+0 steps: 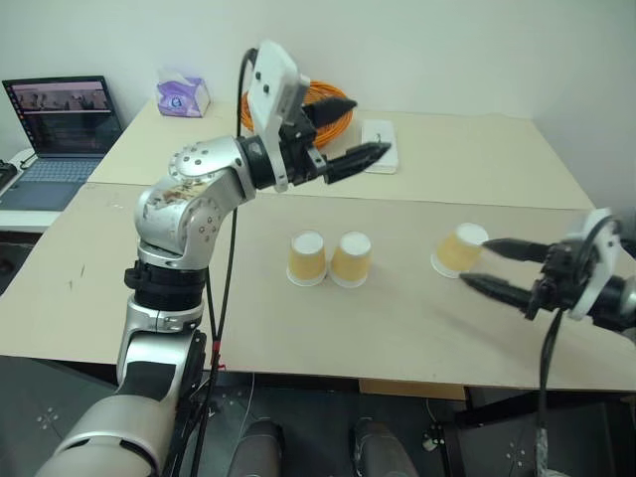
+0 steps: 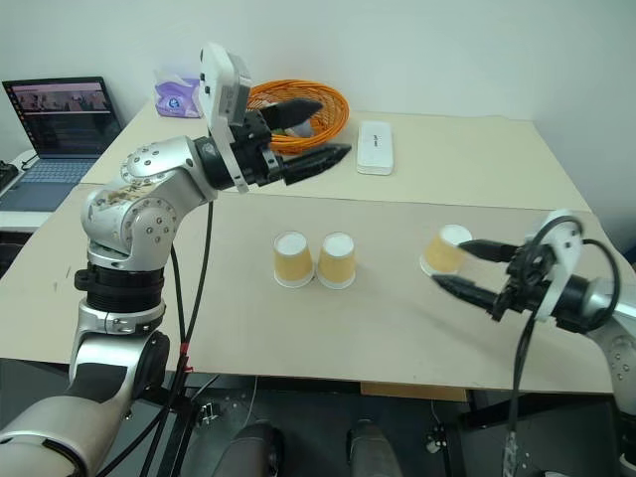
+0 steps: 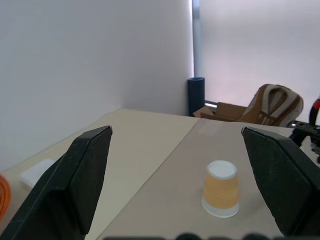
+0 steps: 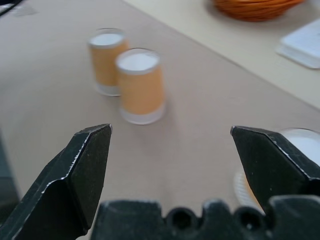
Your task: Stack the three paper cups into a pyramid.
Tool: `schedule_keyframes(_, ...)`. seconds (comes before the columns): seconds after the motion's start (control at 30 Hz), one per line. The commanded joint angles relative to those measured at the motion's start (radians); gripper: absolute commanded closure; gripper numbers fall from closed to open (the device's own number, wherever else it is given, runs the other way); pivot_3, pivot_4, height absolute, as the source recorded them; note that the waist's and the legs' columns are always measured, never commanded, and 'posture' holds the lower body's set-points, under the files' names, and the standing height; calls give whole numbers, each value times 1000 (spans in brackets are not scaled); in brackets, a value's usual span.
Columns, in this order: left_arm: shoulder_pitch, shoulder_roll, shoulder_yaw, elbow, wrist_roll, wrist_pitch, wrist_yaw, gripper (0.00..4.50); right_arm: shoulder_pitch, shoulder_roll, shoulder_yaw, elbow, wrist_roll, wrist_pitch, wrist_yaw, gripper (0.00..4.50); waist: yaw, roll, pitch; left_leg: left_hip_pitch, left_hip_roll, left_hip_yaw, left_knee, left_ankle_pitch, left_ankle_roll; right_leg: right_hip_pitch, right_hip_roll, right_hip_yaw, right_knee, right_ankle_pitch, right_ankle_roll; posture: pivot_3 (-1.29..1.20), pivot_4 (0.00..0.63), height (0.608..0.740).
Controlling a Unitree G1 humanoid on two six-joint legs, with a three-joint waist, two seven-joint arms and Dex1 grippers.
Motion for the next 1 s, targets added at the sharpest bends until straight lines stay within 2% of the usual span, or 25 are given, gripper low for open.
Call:
schedule_keyframes(0.03,47,91,-20,-120,-87,65,-126,83,13,23,-42,48,-82,-78,-79,0,-5,0,0,0,0,0,0,0,0,0,0,0,0,0,0,0,150,675)
schedule_keyframes(0.23,162,221,-33,-242,-147,142,-186,83,2,88,29,165,-190,-183,-136,0,-6,1,1,3,0,2,0,0,0,1,0,2,2,0,0,0,150,675)
schedule_keyframes(0.43,209,213,-2,-313,-197,215,-85,83,-98,145,98,271,-230,-230,-152,0,-2,3,2,3,0,3,0,0,0,1,0,3,2,0,0,0,150,675)
schedule_keyframes(0.67,233,214,25,-346,-229,262,13,83,-235,158,133,367,-223,-237,-129,0,-3,7,4,3,0,3,0,0,0,1,0,3,2,0,0,0,150,675)
schedule_keyframes(1.0,262,231,34,-366,-236,289,89,83,-326,206,184,464,-227,-237,-85,0,-3,7,5,3,0,3,0,0,0,0,0,3,2,0,0,0,150,675)
